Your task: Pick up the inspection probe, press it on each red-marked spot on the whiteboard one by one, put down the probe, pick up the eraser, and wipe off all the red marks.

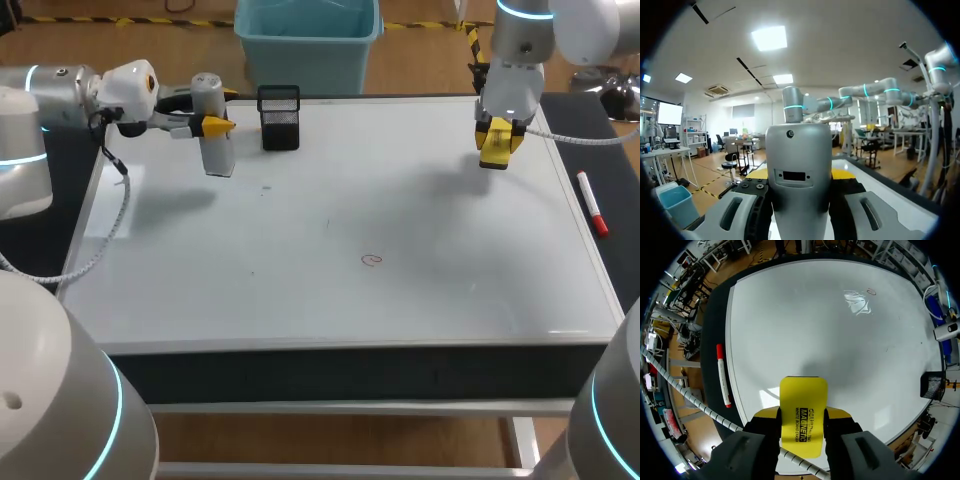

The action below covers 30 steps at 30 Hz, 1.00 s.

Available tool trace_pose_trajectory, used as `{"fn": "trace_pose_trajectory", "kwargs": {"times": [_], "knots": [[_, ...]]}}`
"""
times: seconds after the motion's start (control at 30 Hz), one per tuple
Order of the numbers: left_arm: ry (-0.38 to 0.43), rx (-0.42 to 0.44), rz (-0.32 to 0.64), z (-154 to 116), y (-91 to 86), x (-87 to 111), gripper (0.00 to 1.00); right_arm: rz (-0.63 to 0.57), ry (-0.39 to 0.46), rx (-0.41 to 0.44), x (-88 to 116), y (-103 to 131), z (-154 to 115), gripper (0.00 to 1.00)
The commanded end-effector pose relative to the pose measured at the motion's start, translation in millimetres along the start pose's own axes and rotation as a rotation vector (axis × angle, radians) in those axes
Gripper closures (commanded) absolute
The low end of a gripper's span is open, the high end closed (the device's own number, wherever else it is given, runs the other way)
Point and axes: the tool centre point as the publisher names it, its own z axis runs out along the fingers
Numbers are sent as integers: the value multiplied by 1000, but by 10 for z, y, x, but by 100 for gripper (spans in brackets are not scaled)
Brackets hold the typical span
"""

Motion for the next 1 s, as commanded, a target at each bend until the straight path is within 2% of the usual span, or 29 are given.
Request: {"fn": "trace_pose_trajectory", "kwargs": {"times": [0.03,0.5,0.67,1.0], "knots": [[-2,-1,0,2,-15,5,100,-2,2,1,11,-4,-11,100],[-2,-1,0,2,-15,5,100,-2,2,1,11,-4,-11,100],[-2,-1,0,2,-15,5,100,-28,1,11,-167,322,46,100],[-2,-1,0,2,-15,5,100,-62,-25,24,-355,926,10,100]]}}
